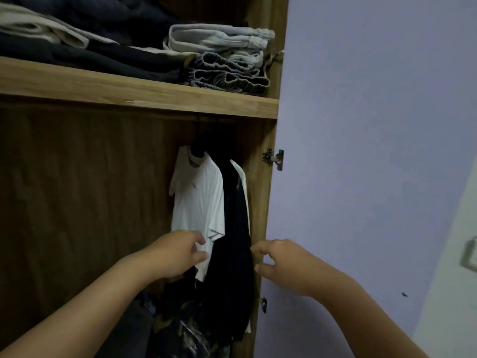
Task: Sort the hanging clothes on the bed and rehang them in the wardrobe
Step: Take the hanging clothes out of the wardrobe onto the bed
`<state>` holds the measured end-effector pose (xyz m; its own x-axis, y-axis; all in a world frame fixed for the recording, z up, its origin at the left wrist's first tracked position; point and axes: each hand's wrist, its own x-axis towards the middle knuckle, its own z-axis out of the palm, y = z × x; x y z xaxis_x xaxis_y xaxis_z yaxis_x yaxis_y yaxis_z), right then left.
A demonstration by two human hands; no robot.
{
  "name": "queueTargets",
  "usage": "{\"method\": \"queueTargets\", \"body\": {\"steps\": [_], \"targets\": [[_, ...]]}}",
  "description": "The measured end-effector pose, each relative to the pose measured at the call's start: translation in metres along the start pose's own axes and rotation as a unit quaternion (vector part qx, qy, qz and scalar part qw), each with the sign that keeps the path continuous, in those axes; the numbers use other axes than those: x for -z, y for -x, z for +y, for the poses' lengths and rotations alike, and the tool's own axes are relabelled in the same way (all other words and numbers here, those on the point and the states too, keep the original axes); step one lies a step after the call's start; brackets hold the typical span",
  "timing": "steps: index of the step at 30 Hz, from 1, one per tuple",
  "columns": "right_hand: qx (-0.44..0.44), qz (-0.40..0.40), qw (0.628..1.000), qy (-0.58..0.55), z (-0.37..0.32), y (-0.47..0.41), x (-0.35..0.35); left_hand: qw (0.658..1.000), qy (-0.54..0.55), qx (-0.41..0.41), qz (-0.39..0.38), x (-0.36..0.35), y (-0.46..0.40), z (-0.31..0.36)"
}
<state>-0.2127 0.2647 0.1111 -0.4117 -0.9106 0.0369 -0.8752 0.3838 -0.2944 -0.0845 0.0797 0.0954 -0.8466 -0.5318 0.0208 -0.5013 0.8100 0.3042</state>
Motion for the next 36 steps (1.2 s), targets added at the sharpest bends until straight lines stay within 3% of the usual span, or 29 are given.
{"method": "queueTargets", "body": {"steps": [5,13,19,24,29,33,36], "targets": [[0.042,0.031,0.997,-0.054,0.015,-0.063,0.012,0.997,0.04,0.022,0.063,0.007,-0.039,-0.011],[0.08,0.075,0.968,-0.228,0.008,-0.172,0.019,0.996,0.054,0.043,0.053,0.031,-0.104,-0.058],[0.052,0.148,0.939,-0.305,-0.011,-0.252,0.022,0.996,0.051,0.008,0.077,0.062,-0.158,-0.097],[0.004,0.184,0.937,-0.296,-0.026,-0.307,0.016,0.994,0.061,-0.014,0.086,0.084,-0.189,-0.137],[-0.014,0.155,0.866,-0.475,-0.044,-0.342,0.007,0.99,0.091,-0.034,0.106,0.096,-0.209,-0.169],[-0.012,0.103,0.782,-0.615,-0.064,-0.369,0.0,0.985,0.119,-0.045,0.116,0.099,-0.216,-0.188],[-0.009,0.134,0.737,-0.663,-0.071,-0.38,0.0,0.982,0.138,-0.036,0.125,0.099,-0.219,-0.202]]}}
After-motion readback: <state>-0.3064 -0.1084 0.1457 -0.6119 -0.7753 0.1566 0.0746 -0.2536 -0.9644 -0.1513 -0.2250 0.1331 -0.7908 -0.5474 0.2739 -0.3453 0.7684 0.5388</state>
